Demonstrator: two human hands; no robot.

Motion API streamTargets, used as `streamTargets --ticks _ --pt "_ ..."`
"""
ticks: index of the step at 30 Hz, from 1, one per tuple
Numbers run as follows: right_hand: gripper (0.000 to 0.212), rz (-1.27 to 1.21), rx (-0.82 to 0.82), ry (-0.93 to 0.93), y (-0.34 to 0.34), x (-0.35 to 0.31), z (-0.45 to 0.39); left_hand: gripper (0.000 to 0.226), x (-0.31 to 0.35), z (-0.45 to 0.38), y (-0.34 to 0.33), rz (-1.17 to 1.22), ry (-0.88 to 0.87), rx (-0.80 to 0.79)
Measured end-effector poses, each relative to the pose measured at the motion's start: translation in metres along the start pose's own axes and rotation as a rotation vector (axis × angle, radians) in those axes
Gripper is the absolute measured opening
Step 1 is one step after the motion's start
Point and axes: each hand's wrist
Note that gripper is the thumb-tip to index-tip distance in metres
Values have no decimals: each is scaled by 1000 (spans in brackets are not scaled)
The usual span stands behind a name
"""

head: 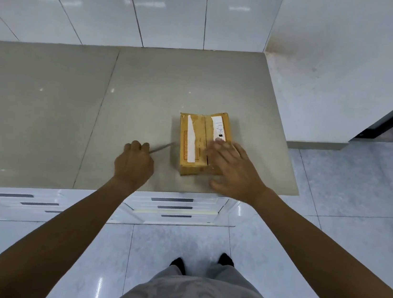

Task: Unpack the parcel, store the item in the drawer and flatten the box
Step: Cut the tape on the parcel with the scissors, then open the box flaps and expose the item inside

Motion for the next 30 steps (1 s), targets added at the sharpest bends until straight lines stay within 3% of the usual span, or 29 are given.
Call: streamTargets --ticks 2,6,10,15,20,23,28,30 --pt "62 105 -68 41 -8 -2 8 28 10 0 -5 -7 25 -69" --pt "61 222 -24 61 -13 -2 3 31 22 1 -9 -67 34 -182" --pt "58 311 -24 112 -14 6 4 39 25 1 -4 -51 -22 -117" --pt "40 319 62 136 -15 4 4 49 31 -3 1 248 -141 -70" --pt "32 40 196 28 -7 -7 -2 57 43 -7 0 484 -168 -253" --pt "33 -152 290 -136 -2 -15 -1 66 51 -5 -4 750 -143 -495" --pt "40 -144 269 -234 0 -20 12 100 76 9 -8 847 -218 -654" --pt "35 -136 268 -280 -2 -20 16 102 84 7 -6 888 -217 -692"
Point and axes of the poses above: each hand's wrist, its own z-axis away from the middle knuckle, its own y-axis out of the back of the hand, x = y × z, and after that the axes turned 11 degrees about y, right-handed
